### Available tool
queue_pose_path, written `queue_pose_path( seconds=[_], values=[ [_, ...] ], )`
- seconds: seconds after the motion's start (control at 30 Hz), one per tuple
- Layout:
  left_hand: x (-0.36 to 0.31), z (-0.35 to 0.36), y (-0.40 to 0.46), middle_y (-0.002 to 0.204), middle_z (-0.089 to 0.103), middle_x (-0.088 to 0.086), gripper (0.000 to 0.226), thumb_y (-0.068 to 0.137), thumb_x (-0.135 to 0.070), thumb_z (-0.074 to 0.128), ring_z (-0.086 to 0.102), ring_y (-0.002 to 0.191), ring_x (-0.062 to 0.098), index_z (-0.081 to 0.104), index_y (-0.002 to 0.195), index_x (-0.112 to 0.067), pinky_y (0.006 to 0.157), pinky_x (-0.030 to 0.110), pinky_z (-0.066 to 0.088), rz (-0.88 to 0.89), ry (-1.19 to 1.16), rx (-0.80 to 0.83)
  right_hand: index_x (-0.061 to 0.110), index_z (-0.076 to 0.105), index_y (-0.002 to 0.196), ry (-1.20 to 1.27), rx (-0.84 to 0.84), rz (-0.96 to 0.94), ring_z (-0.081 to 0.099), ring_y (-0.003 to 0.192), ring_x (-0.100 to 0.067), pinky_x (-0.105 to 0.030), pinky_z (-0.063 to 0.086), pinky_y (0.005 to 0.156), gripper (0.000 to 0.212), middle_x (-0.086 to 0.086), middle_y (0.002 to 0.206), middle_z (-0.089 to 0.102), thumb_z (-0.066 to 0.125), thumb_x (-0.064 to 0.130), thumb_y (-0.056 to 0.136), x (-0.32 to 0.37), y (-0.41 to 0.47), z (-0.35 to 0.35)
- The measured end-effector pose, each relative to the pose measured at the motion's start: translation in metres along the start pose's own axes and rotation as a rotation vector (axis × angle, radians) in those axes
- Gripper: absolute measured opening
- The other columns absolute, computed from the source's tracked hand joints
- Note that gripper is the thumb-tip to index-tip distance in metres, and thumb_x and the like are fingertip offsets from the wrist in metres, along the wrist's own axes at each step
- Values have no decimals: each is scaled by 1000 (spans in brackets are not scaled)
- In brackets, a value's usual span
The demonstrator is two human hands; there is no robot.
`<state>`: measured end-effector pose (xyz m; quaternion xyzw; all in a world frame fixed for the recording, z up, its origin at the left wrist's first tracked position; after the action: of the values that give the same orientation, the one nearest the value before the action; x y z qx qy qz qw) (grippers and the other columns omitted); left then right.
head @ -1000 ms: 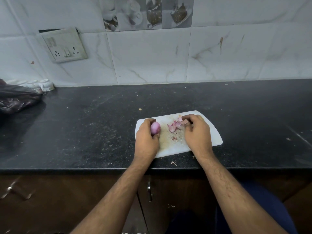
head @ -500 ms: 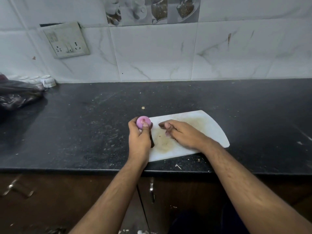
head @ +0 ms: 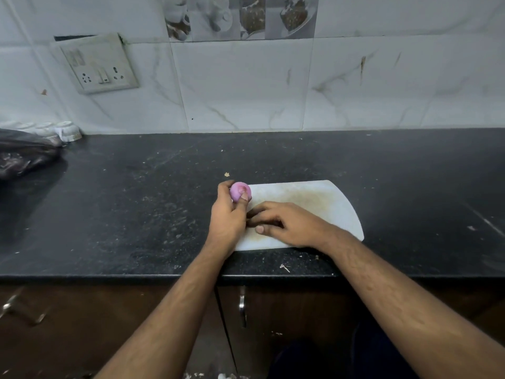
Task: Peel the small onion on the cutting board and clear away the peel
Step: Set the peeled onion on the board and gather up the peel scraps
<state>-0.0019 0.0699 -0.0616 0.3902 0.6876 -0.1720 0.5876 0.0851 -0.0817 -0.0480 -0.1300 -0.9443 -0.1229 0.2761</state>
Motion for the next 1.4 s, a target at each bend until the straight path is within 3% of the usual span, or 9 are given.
queue_pose_path(
  seconds=[0.2,0.4,0.53,0.67,0.83,1.07,1.13,1.23,1.4],
  values=[
    [-2,6,-4,111,65,-4,31,104,-35,61,61,91,8,48,129,-22,73,21,45,85,160,95,20,78,112,-140,-170,100,66,106,-3,-31,51,98,18,14,115,72,68,22,97,-28,-23,-31],
    [-8,10,-8,102,62,-11,29,105,-33,57,59,85,2,46,128,-18,69,20,43,132,268,143,22,59,143,-111,-183,312,52,134,-10,-31,40,114,51,9,148,55,39,50,106,-24,-63,-32],
    [-9,18,-13,110,66,0,31,106,-27,54,61,97,18,44,133,-15,79,32,43,196,381,185,30,32,159,-317,-119,282,38,144,-6,-35,43,110,76,15,162,32,18,72,97,-7,-77,-14],
    [-8,22,-16,108,67,5,32,107,-28,49,62,101,24,41,137,-19,79,34,44,220,479,203,35,46,151,-172,-57,188,45,139,-2,-32,44,111,54,22,157,40,50,55,101,-5,-76,-10],
    [-11,25,-14,130,62,-1,40,102,-14,49,58,118,26,45,137,-34,98,49,53,285,546,274,26,67,134,-35,-98,153,50,135,-1,-29,40,116,41,16,147,57,69,39,95,-4,-75,-14],
    [-26,32,-9,129,67,-3,59,87,16,47,62,104,-1,72,128,-18,106,15,48,286,421,297,24,74,124,34,-141,161,55,127,5,-14,41,105,32,15,135,67,74,29,92,-2,-80,-14],
    [-27,31,-11,136,65,-4,61,84,13,49,60,111,-2,72,129,-21,103,2,41,254,369,335,23,78,116,57,-159,154,60,119,3,-14,45,100,28,16,125,71,78,26,89,-3,-79,-14],
    [-25,25,-13,127,71,-6,58,90,-2,64,64,115,0,63,141,-30,108,19,49,183,193,340,25,80,102,92,-205,154,64,104,-2,-19,48,92,20,17,108,69,84,25,82,-5,-79,-16],
    [-14,19,-11,142,61,-6,85,85,-30,85,63,128,8,38,156,-30,107,27,52,153,95,328,29,73,91,31,-228,144,55,100,-3,-18,42,86,10,18,99,58,81,30,85,-8,-77,-14]
  ],
)
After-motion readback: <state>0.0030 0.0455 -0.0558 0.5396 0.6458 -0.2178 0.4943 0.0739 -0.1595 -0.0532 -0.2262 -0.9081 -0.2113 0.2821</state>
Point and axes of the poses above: each hand's wrist, its own y-axis towards the middle knuckle, its own z-axis out of the palm, x = y × z, the point moved 1 cm from there along y, towards the middle knuckle
